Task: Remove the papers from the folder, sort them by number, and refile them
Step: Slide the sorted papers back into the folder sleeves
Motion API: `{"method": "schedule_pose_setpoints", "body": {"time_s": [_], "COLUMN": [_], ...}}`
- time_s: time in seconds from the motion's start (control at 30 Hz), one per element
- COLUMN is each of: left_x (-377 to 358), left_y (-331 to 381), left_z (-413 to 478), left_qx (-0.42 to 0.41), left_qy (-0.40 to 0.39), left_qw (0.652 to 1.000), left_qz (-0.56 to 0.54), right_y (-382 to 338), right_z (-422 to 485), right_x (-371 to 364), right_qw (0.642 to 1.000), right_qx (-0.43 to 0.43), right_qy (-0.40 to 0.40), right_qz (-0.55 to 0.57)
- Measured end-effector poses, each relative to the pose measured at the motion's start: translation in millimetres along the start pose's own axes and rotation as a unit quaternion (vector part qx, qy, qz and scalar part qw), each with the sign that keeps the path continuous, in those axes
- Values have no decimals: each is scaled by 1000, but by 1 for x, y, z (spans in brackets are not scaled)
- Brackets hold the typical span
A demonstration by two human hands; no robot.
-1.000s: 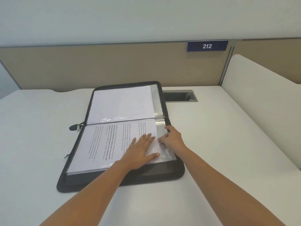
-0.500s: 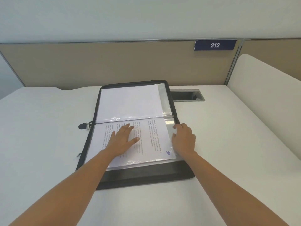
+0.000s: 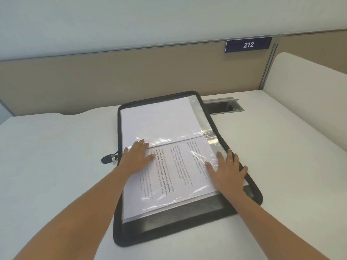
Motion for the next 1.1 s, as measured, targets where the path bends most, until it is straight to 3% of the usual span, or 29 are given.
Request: {"method": "schedule_pose_setpoints", "body": {"time_s": [0.3, 0.5, 0.73, 0.9, 1.1], "left_x": [-12, -11, -8, 20, 23], "left_y": [-18, -22, -28, -28, -26], "left_z": [2, -14, -53, -78, -95], "left_qx": [-39, -1, 42, 36, 17], "left_qy": [-13, -23, -30, 56, 97], "left_qw": [999, 1000, 994, 983, 969], "left_qz": [14, 4, 95, 174, 227], "right_y": [0, 0, -8, -17, -33], "right_z": [7, 18, 43, 63, 80], "right_x": [1, 2, 4, 3, -3], "right_qw": [1000, 998, 990, 977, 950], "right_qx": [19, 58, 138, 208, 297], "right_qy": [15, 11, -10, -49, -93], "right_qz": [-10, -6, -14, -24, -14]}}
Point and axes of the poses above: each hand's wrist, its own z-axis towards the middle knuckle, its own x-axis out of the back of the hand, y = z × x, the point moved 8 cm from there along z, towards the middle knuckle, and after that the axes turned 7 degrees about x, right-handed, at the moved point
